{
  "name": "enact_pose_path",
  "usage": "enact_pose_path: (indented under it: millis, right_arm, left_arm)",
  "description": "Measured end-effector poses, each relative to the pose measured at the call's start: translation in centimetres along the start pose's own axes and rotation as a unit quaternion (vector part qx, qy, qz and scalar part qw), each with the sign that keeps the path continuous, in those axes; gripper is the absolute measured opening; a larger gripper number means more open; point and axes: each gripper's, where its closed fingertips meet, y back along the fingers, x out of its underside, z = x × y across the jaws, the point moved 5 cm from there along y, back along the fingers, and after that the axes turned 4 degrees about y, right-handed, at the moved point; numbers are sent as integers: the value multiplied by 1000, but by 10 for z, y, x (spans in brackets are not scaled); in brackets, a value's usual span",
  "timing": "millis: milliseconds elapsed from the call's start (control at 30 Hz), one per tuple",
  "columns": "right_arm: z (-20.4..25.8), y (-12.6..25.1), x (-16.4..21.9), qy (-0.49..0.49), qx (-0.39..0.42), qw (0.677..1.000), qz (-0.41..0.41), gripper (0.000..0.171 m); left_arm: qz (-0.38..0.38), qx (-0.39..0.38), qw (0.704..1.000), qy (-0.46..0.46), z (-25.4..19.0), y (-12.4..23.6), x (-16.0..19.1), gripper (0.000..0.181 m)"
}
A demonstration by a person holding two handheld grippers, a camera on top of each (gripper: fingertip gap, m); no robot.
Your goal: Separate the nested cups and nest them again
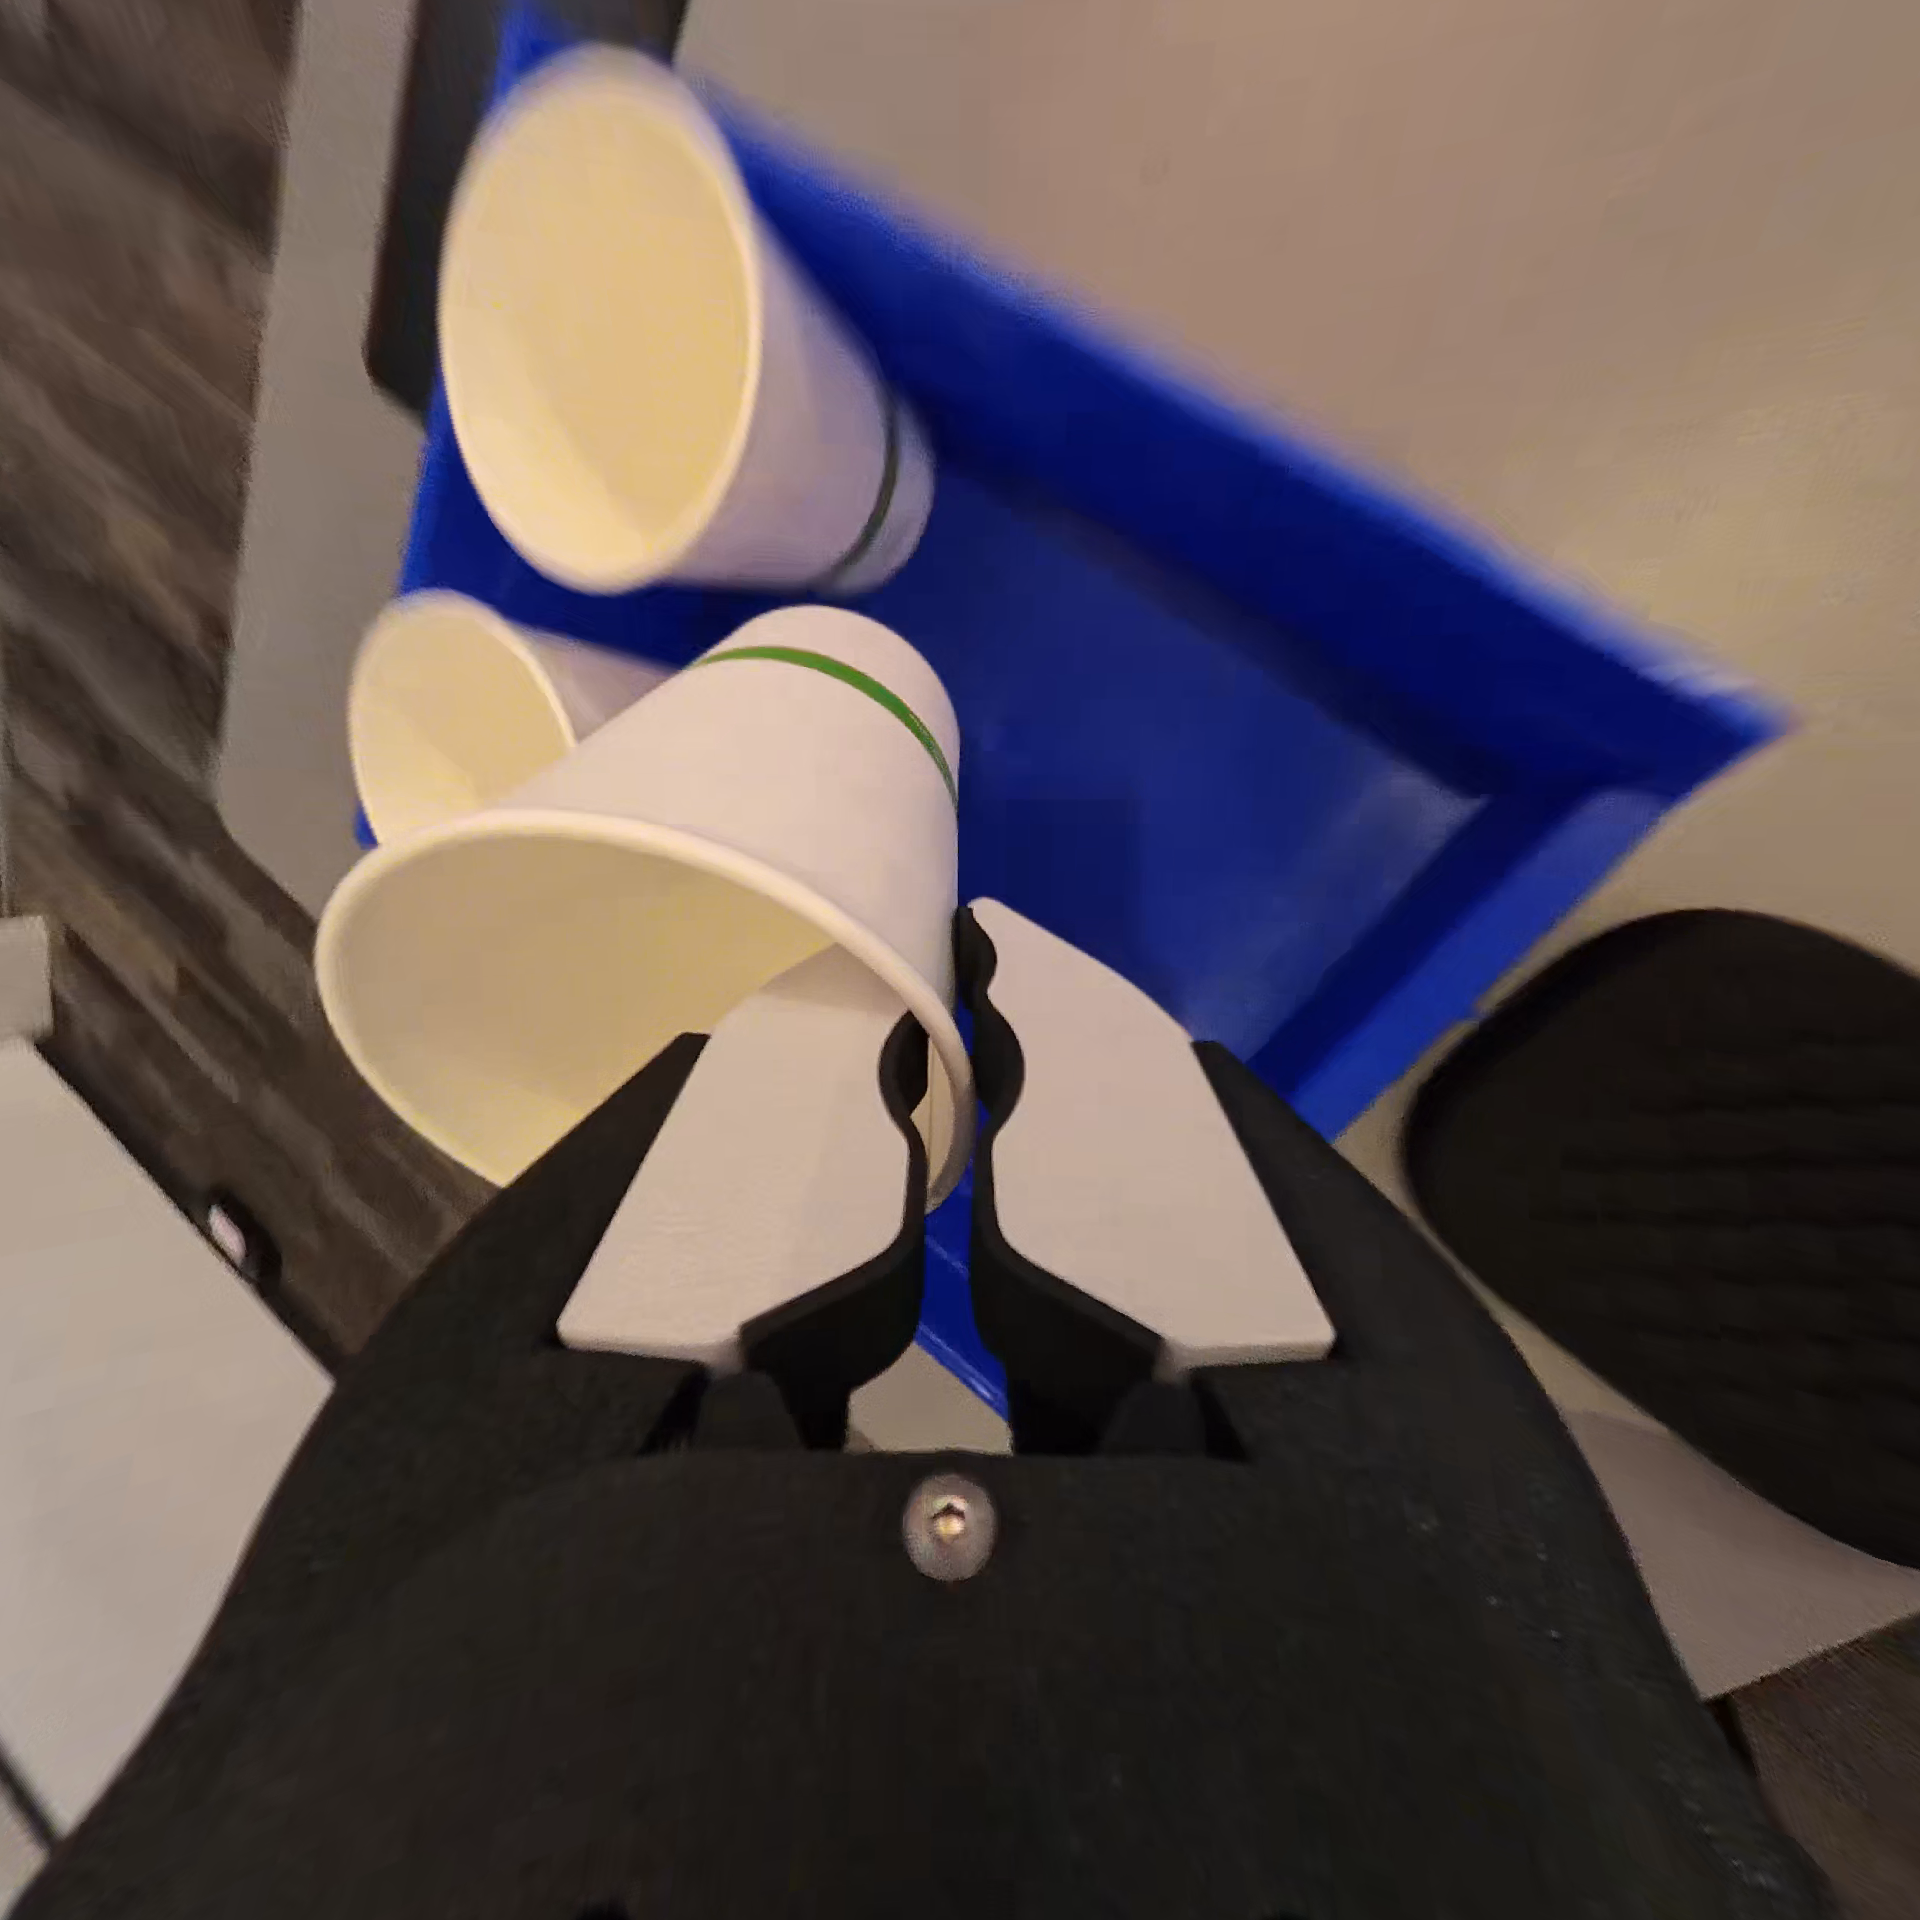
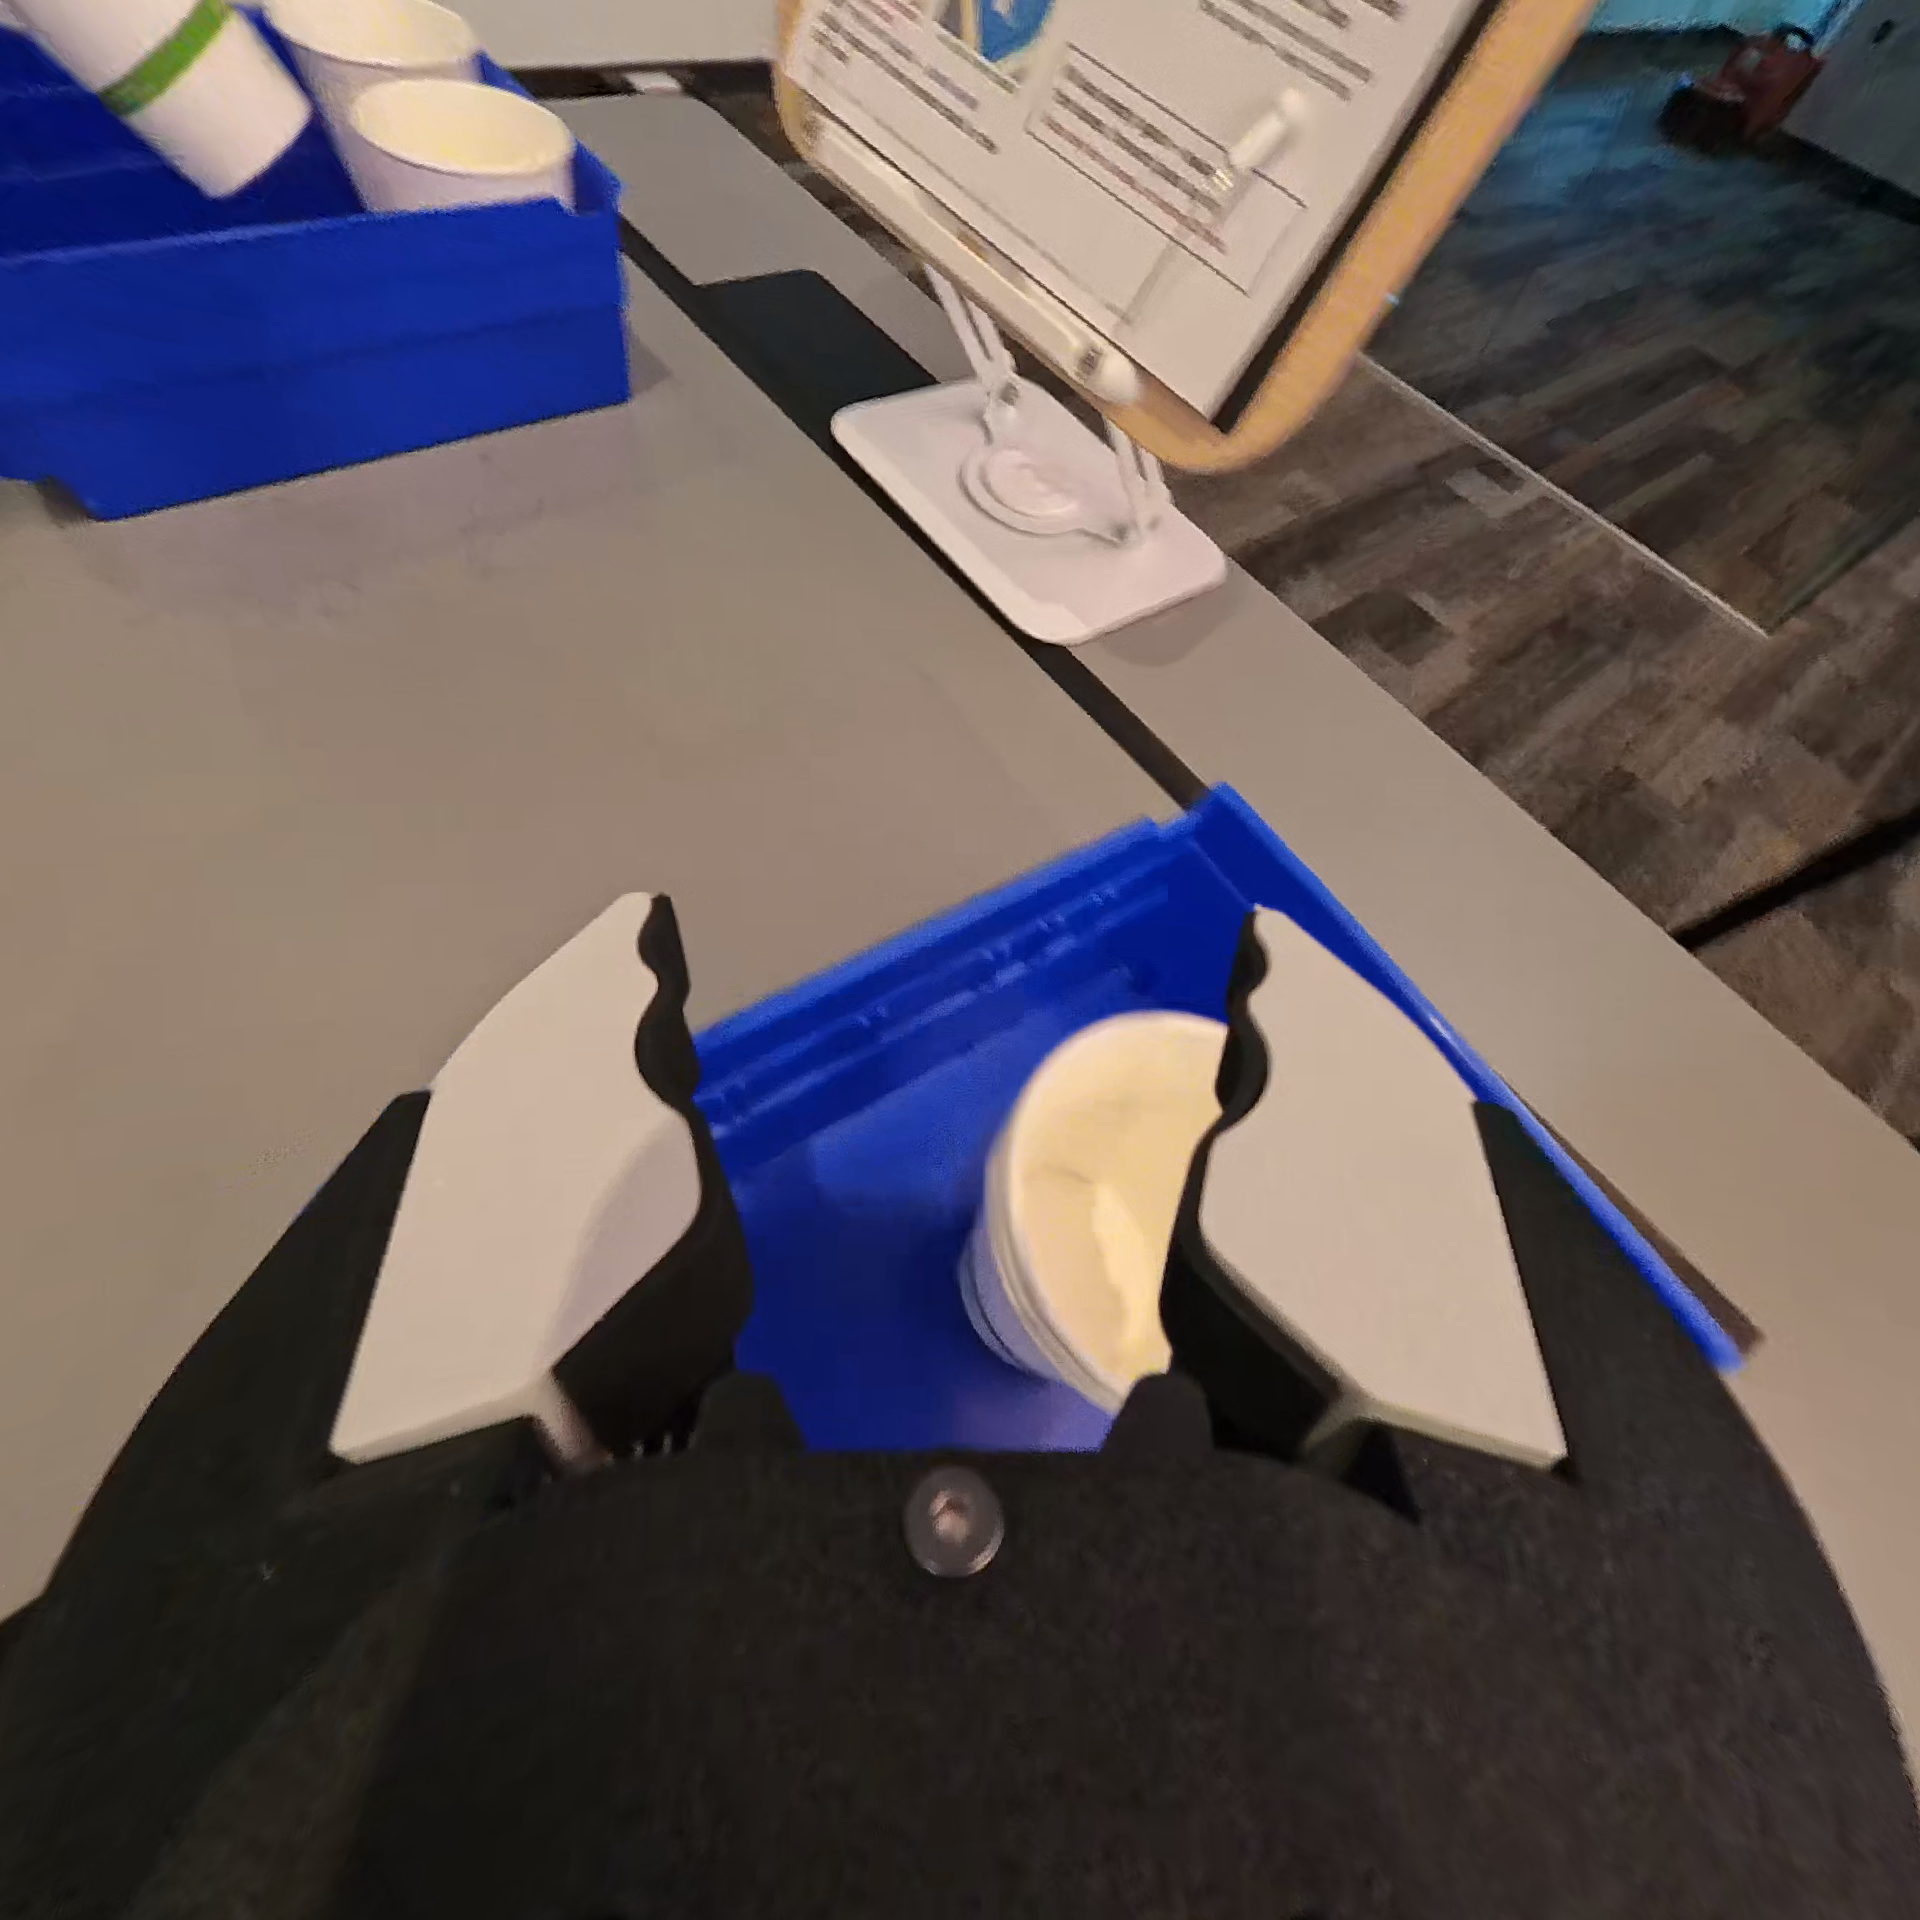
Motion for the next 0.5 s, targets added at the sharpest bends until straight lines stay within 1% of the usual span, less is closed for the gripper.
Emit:
enact_pose_path:
  millis: [100, 167, 200, 267, 300, 367, 433, 500]
  right_arm:
    - [34, -13, -36, 44, -50, 997, -35, 97]
    - [69, -23, -66, 78, -103, 989, -78, 94]
    - [92, -28, -80, 90, -143, 980, -102, 94]
    - [140, -36, -102, 98, -249, 953, -141, 94]
    - [161, -41, -107, 92, -298, 939, -144, 94]
    - [189, -54, -111, 74, -352, 924, -126, 94]
    - [201, -67, -109, 51, -371, 921, -105, 94]
    - [207, -75, -106, 7, -400, 912, -89, 97]
  left_arm:
    - [-88, 24, 993, -72, -36, 42, -46, 2]
    - [-124, 67, 980, -140, -70, 60, -75, 2]
    - [-137, 95, 970, -177, -89, 66, -88, 1]
    - [-158, 156, 944, -246, -127, 70, -111, 2]
    - [-164, 179, 931, -274, -143, 70, -120, 2]
    - [-171, 217, 907, -317, -170, 68, -137, 2]
    - [-177, 241, 888, -348, -190, 66, -149, 2]
    - [-183, 246, 877, -369, -202, 64, -159, 2]
